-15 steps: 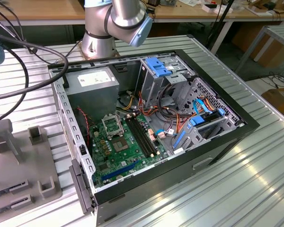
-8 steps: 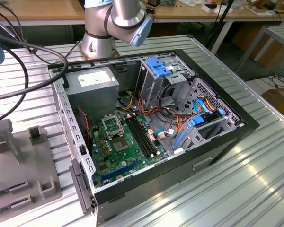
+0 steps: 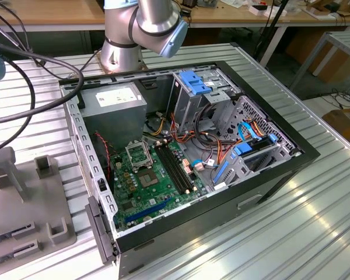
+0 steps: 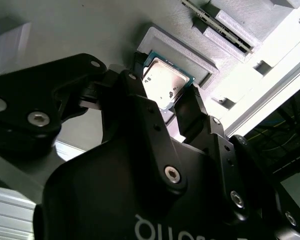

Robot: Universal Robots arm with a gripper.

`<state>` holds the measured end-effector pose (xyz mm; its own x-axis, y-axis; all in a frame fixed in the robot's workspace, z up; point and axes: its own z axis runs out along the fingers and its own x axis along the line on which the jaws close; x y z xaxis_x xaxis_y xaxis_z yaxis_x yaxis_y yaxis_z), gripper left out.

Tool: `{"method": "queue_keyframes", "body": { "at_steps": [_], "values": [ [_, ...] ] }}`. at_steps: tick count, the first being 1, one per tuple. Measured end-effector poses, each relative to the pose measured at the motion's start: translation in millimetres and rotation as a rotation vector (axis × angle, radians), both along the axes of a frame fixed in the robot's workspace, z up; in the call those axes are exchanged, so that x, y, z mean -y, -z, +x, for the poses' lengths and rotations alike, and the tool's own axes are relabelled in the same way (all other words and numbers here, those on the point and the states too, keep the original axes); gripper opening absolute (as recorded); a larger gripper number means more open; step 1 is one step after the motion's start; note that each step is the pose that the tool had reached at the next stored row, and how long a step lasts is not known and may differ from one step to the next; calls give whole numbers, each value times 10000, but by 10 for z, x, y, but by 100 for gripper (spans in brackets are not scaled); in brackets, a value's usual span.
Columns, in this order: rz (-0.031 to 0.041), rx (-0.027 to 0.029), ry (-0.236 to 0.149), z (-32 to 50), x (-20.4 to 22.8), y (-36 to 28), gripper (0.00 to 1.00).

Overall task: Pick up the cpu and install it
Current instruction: 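Pick up the cpu and move it towards the insertion slot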

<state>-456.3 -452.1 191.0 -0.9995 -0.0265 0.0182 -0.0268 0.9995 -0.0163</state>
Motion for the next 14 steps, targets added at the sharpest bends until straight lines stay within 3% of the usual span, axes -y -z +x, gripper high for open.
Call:
{"method": "queue_keyframes", "body": {
  "at_steps": [14],
  "values": [
    [-10,-5,-54,0,0,-14,53]
  ]
}}
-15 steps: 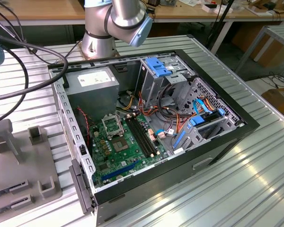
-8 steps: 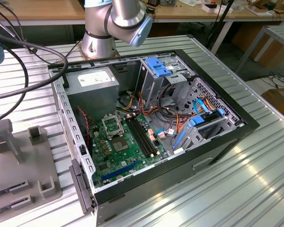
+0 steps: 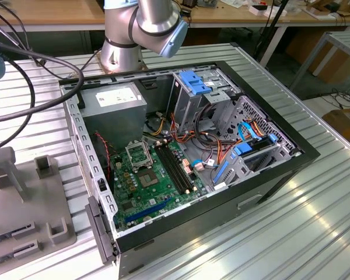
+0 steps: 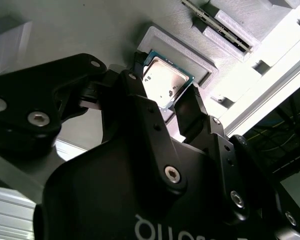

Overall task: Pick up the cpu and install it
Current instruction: 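Pick up the cpu and move it towards the insertion slot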

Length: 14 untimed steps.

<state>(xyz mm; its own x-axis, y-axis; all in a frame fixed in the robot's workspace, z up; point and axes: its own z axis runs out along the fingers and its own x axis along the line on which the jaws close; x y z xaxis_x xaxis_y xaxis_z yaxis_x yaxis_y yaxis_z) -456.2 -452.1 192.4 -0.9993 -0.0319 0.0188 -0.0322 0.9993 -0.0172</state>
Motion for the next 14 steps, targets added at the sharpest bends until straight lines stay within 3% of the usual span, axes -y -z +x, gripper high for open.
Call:
{"method": "queue_keyframes", "body": {
  "at_steps": [14],
  "values": [
    [0,-1,-27,0,0,0,47]
  ]
}}
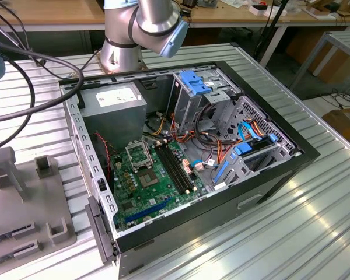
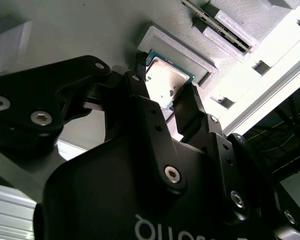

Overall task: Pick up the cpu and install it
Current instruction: 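Pick up the cpu and move it towards the insertion slot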

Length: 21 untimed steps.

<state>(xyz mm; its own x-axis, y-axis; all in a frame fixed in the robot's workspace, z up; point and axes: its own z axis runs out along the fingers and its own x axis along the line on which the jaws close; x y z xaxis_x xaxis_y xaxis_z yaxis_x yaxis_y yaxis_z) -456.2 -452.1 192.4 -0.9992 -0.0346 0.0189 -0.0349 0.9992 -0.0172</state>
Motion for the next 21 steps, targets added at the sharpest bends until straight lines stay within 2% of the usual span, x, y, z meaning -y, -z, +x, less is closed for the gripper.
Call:
{"method": "queue_keyframes", "body": {
  "at_steps": [8,21],
  "values": [
    [1,2,-2,0,0,-6,47],
    [1,-5,-1,0,0,-119,47]
  ]
}}
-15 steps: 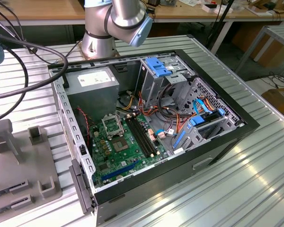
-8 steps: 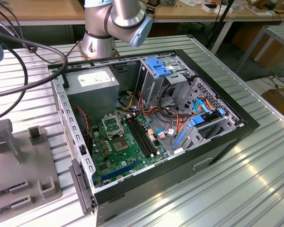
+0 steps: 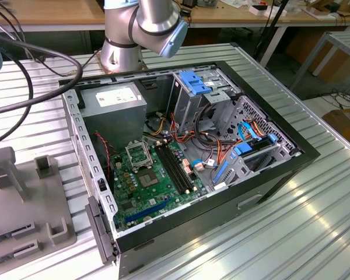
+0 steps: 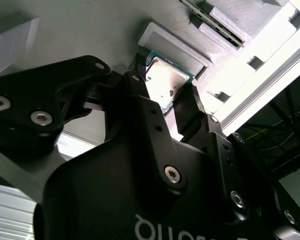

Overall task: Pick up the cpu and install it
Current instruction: 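Pick up the cpu and move it towards the insertion slot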

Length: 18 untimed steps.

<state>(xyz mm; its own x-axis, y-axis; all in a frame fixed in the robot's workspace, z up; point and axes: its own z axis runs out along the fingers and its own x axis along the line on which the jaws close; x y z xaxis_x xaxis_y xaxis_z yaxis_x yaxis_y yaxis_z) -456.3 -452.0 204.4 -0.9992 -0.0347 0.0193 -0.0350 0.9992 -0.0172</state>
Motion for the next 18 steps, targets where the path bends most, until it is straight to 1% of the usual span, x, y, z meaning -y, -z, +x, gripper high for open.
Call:
{"method": "queue_keyframes", "body": {
  "at_steps": [4,12,18],
  "values": [
    [-1,-4,0,0,0,-29,47],
    [-1,-5,0,0,0,-42,47],
    [-1,-4,0,0,0,-81,47]
  ]
}}
